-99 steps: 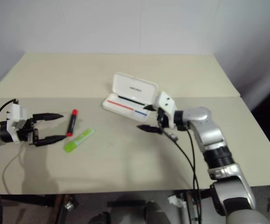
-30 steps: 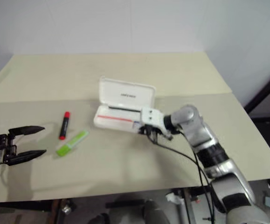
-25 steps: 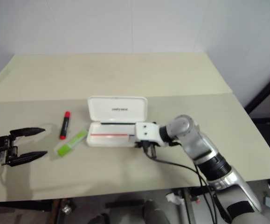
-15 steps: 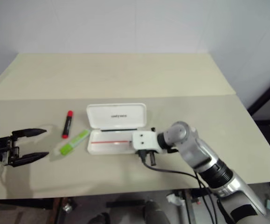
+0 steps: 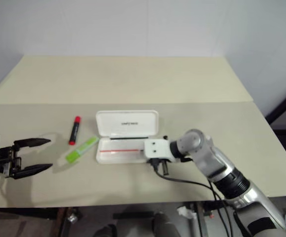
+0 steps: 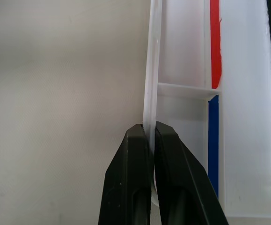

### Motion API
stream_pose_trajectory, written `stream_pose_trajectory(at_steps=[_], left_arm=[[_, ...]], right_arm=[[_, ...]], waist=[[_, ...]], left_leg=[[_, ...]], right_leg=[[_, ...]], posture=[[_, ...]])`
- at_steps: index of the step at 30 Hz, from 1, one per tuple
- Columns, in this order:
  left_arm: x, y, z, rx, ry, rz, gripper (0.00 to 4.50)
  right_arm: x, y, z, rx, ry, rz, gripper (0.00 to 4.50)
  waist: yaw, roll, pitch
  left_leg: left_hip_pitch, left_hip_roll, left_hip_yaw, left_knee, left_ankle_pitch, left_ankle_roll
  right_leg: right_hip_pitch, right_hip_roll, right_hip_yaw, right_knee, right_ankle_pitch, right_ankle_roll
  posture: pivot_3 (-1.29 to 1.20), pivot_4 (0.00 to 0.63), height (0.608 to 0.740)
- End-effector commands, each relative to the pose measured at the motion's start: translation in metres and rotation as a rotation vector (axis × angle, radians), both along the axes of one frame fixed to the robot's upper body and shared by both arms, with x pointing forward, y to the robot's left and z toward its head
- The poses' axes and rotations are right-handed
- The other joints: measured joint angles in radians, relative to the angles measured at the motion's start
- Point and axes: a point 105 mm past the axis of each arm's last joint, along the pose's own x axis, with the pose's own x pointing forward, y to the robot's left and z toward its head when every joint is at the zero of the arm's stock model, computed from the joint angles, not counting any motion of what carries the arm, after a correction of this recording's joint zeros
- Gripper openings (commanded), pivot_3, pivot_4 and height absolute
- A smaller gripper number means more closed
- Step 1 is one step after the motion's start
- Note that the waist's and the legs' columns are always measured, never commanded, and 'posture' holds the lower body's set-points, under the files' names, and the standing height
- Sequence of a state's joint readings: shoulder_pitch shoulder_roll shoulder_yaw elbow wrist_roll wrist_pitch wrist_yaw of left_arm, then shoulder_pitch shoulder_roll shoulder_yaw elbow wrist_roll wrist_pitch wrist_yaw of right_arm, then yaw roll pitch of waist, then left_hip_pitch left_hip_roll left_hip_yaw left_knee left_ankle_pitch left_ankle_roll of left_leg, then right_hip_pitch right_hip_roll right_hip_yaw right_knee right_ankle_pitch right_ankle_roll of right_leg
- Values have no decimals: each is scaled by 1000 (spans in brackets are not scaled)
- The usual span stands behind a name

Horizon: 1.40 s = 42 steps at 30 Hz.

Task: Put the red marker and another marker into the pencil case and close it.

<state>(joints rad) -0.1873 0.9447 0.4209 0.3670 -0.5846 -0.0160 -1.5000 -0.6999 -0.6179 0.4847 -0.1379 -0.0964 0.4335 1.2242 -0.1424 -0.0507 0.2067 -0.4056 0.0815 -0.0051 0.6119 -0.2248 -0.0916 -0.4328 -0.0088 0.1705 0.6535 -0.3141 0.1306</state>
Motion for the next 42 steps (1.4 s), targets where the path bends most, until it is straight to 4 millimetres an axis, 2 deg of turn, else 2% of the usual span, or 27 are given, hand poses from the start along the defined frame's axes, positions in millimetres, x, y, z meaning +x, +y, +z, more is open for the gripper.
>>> stream_pose_trajectory(at_steps=[1, 6, 10, 19, 20, 28, 33, 38, 42], left_arm=[[-2, -1, 8, -3, -45, -18, 4500], [-1, -2, 8, -4, -46, -22, 4500], [1, -4, 9, -4, -47, -24, 4500], [3, -5, 9, -9, -49, -24, 4500], [3, -6, 8, -9, -50, -24, 4500], [2, -9, 10, -26, -75, 8, 4500], [3, -7, 13, -38, -96, 61, 4500], [10, -2, 18, -61, -115, 174, 4500], [19, 7, 19, -101, -122, 296, 4500]], right_arm=[[6, -7, 9, -5, -40, -8, 65], [6, -8, 7, -3, -35, -17, 65], [3, -5, 5, 1, -24, -11, 1204], [2, 0, 13, 52, -19, 5, 4274], [1, 1, 15, 62, -15, 11, 4486], [-8, 4, 43, 201, 58, 50, 4486], [-11, 1, 52, 252, 69, 61, 4486], [-18, -1, 78, 400, 122, 72, 4486], [-11, -11, 95, 477, 121, 20, 4486]], waist=[[4, 0, 0], [6, 0, 0], [6, 0, 0], [5, 0, 0], [5, 0, 0], [5, 0, 0], [6, 0, 0], [7, 0, 0], [5, 0, 0]], left_leg=[[0, 0, 0, 0, 0, 0], [0, 0, 0, 1, 0, 0], [0, 0, 0, 2, 0, 0], [0, 0, 0, 1, 0, 0], [0, 0, 0, 1, 0, 0], [0, 0, 0, 1, 0, 0], [0, 0, 0, 1, 0, 0], [0, 0, 0, 1, 0, 0], [0, 0, 0, 1, 0, 0]], right_leg=[[0, 0, 0, 0, -2, -4], [1, 0, 0, 0, -4, -8], [1, 0, 0, 0, -4, -8], [1, 0, 0, 0, -4, -7], [1, 0, 0, 1, -4, -7], [1, 0, 0, 1, -3, -6], [1, 0, 0, 1, -1, -2], [1, 0, 0, 1, -2, -3], [1, 0, 0, 1, -1, -2]], posture=[[0, 150, 740], [0, 150, 740], [0, 150, 740], [0, 150, 740], [0, 150, 740], [0, 150, 740], [0, 150, 740], [0, 150, 740], [0, 150, 740]])
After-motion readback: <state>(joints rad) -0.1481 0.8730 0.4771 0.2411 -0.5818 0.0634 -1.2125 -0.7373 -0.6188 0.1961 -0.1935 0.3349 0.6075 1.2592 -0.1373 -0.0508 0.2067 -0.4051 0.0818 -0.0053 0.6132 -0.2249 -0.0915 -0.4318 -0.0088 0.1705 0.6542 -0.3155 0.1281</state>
